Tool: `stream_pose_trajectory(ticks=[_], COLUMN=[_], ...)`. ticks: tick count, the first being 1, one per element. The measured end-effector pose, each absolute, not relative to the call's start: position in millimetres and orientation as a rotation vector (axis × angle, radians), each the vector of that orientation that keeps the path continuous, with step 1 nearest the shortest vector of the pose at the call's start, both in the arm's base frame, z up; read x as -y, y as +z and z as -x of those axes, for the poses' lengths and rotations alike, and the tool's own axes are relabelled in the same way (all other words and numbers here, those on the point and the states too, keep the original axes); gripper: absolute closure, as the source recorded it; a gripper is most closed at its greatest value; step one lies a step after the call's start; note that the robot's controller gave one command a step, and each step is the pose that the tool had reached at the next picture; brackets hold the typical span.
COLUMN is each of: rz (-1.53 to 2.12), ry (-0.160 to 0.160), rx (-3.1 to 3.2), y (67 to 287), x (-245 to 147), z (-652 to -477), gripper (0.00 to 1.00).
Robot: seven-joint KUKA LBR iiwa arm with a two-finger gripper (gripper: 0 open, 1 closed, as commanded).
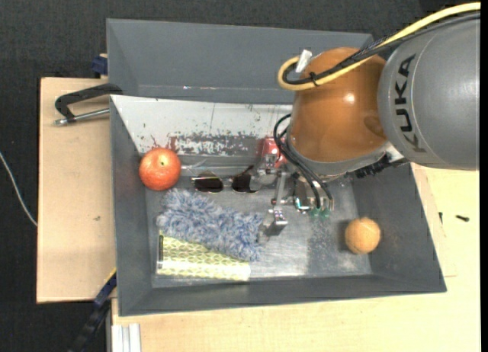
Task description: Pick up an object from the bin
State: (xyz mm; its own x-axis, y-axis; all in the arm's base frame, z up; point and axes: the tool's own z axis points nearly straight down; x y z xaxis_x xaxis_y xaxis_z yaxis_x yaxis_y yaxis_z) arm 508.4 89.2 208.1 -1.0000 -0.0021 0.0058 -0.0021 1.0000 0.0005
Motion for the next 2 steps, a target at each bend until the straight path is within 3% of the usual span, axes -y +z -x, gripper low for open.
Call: stream_pose_trajectory(ticks=[1,2], rz=[0.046,0.121], ry=[-0.004,-0.005], rx=[3.151,3.143], y=[168,84], x=[-110,-150], z=[-524.7,-545.0], gripper=[0.0,0.0])
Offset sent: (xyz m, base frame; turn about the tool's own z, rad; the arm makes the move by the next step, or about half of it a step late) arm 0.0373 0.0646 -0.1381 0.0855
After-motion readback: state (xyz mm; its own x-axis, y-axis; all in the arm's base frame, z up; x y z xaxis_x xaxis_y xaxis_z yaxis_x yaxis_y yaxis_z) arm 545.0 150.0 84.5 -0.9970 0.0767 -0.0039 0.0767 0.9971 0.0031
